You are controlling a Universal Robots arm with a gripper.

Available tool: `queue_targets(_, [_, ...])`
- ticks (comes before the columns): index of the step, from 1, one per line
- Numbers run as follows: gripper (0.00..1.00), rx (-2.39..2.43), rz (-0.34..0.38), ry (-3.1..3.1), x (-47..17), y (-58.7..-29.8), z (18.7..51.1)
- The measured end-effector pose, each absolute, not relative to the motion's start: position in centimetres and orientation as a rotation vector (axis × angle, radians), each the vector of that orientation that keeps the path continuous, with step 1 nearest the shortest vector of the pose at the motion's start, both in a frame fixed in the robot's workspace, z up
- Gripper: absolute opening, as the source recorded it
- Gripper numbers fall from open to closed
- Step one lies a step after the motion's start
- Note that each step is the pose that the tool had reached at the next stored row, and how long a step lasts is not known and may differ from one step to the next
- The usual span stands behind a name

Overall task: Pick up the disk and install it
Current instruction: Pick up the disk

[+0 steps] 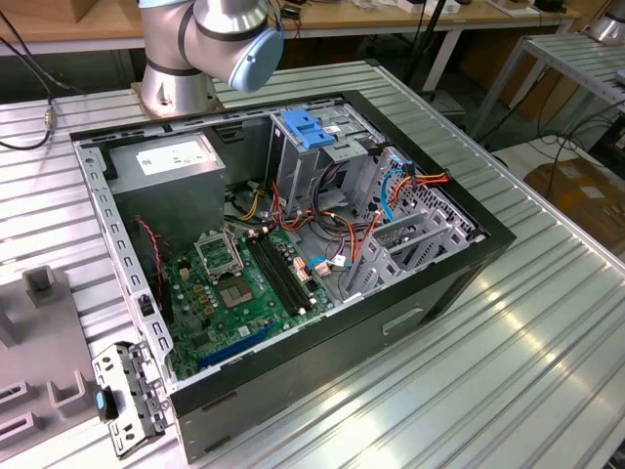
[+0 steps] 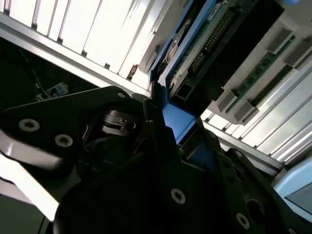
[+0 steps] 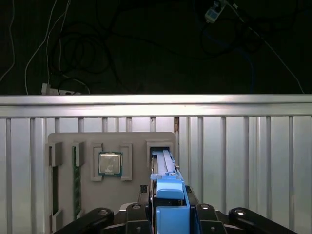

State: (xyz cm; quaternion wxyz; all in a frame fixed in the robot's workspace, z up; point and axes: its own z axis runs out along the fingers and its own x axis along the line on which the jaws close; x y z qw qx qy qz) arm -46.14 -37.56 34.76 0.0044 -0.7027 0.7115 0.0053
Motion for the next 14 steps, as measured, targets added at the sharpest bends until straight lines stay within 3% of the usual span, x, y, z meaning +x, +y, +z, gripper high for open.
queue_targets(14, [0.37,-2.202,0.016,2.229,-46.1,-37.6,36.5])
